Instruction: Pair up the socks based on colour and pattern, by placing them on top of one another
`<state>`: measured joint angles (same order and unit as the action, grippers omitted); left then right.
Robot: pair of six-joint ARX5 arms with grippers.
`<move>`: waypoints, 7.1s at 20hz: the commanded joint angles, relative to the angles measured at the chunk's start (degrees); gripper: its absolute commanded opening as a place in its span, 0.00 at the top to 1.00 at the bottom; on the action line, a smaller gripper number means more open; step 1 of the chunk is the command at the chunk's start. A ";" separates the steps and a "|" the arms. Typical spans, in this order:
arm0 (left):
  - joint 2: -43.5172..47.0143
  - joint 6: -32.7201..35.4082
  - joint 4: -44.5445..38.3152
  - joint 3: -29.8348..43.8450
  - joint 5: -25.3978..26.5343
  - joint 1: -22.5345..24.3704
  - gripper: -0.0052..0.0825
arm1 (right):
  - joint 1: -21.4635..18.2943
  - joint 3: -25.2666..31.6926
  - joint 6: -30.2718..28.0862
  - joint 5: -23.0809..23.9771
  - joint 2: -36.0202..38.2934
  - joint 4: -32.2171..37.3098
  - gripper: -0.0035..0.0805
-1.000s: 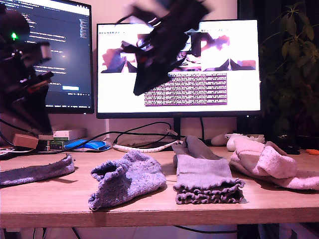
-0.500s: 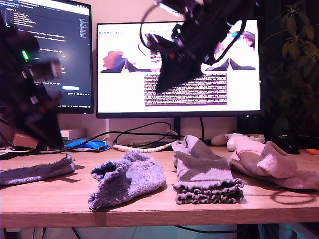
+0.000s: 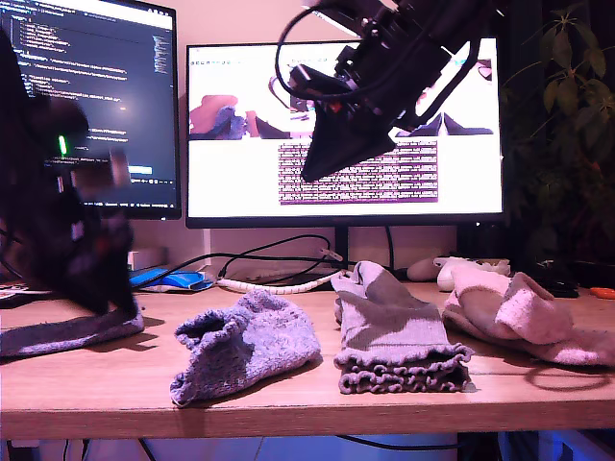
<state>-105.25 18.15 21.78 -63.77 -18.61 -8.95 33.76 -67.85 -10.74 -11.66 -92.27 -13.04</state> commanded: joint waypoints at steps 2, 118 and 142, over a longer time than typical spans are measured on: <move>-2.45 -0.17 0.68 0.44 0.70 -0.22 0.61 | -0.13 0.52 0.02 -0.42 -0.07 1.29 0.97; 19.78 -4.50 10.54 0.28 -11.45 -6.01 0.97 | -0.07 -45.51 -1.42 -22.97 -20.20 -59.28 0.97; 19.78 -4.66 11.02 0.28 -11.34 -5.77 0.97 | 3.72 -46.05 -20.09 3.28 -33.46 -33.81 0.51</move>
<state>-84.99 13.67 32.93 -63.96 -29.91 -14.85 36.86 -113.51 -31.51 -8.38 -126.78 -47.11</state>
